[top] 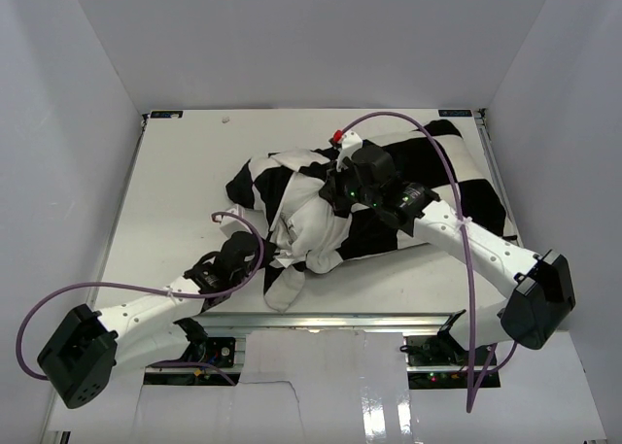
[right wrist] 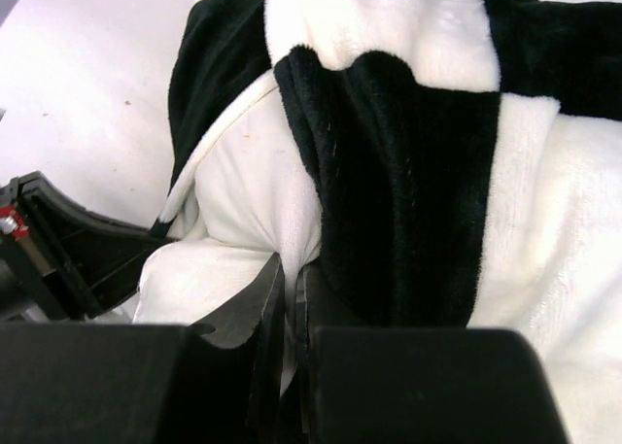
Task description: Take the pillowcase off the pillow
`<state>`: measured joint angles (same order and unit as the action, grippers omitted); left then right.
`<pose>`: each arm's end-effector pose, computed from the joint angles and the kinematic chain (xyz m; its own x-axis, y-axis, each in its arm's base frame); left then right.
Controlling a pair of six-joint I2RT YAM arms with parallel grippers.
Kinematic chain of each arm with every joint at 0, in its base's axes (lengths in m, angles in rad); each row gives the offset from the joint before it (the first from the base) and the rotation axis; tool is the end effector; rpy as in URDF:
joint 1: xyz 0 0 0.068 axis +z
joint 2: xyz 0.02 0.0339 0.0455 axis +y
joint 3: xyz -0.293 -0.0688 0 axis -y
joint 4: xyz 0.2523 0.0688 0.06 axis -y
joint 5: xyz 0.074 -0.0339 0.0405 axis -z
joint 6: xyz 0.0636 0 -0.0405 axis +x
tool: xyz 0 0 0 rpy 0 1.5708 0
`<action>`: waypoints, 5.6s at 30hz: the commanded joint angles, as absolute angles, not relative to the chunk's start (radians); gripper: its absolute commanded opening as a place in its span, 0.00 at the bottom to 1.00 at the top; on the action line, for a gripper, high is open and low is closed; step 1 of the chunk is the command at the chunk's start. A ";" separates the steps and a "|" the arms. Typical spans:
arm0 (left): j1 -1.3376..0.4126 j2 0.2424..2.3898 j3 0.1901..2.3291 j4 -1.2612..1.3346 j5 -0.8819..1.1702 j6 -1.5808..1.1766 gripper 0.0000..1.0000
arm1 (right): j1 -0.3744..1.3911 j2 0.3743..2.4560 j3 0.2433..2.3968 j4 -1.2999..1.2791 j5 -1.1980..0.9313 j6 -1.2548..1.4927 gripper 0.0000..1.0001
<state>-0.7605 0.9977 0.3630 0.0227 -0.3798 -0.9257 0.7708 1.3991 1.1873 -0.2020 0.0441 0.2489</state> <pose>0.1675 -0.1268 0.1820 -0.5861 -0.4667 -0.6623 -0.0799 0.8468 -0.5260 0.2567 0.2454 0.3525 -0.4439 -0.0880 -0.8917 -0.5755 0.7908 0.2084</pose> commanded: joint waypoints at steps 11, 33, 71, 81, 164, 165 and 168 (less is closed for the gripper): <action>-0.574 1.152 0.488 0.035 -0.231 -0.783 0.22 | 0.723 1.149 1.062 -0.104 -0.228 0.166 0.08; -0.574 1.141 0.666 -0.090 -0.079 -0.659 0.33 | 0.723 1.069 0.848 0.057 -0.305 0.212 0.08; -0.143 1.469 0.870 -0.075 0.246 -0.744 0.03 | 0.657 0.638 0.701 0.072 -0.540 0.267 0.08; -0.135 1.568 0.957 -0.063 0.271 -0.801 0.11 | 0.657 0.575 0.713 0.080 -0.559 0.307 0.08; -0.459 0.612 0.528 -0.133 0.046 -0.923 0.00 | 0.548 1.970 1.729 -0.397 0.069 0.147 0.08; -0.459 0.609 0.532 -0.159 0.035 -0.922 0.00 | 0.535 1.964 1.724 -0.396 0.049 0.150 0.08; -0.460 0.591 0.563 -0.225 -0.055 -0.914 0.00 | 0.499 1.951 1.683 -0.385 0.034 0.167 0.08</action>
<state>-0.4606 0.6315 0.4995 -0.1509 0.0616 -0.9318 0.5339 1.9591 1.7039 -0.4118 -0.0032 0.1616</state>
